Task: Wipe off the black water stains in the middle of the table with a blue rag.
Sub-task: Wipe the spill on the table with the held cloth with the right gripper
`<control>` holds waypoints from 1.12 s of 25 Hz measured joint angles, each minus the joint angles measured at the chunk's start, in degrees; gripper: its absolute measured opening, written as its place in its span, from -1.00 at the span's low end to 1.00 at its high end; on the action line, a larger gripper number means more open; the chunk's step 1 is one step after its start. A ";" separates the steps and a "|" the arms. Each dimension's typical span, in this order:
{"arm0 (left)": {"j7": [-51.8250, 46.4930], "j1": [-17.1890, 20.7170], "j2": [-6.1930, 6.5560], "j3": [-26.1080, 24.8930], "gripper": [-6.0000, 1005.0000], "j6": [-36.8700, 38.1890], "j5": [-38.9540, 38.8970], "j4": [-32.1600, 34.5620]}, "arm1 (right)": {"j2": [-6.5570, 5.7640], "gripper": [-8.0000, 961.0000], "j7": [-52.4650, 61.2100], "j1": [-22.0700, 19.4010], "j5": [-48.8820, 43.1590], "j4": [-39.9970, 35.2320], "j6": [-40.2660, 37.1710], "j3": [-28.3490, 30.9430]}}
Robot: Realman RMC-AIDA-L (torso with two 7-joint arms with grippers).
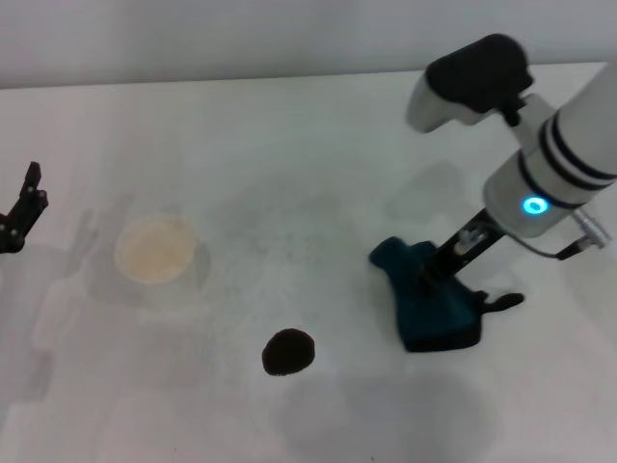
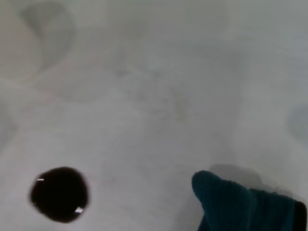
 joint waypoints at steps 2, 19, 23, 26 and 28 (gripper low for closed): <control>-0.18 0.00 -0.01 0.00 0.75 -0.01 -0.07 0.00 | 0.00 -0.81 -0.16 0.50 1.67 0.35 -0.98 -2.44; -0.42 -0.98 0.00 0.00 0.76 -0.99 -0.70 -0.54 | 0.36 -0.81 3.58 3.55 13.36 2.80 -11.79 -19.00; -0.45 -1.41 0.00 0.00 0.76 -0.99 -0.69 -0.62 | 0.36 -0.81 4.90 4.22 15.67 2.33 -13.45 -21.60; -0.46 -1.91 0.00 0.01 0.76 -1.00 -0.66 -0.62 | 0.36 -0.81 5.78 4.47 17.13 2.70 -15.78 -24.13; -0.45 -2.29 0.00 0.00 0.75 -0.99 -0.56 -0.62 | 0.36 -0.81 5.95 4.54 18.47 3.09 -17.91 -25.66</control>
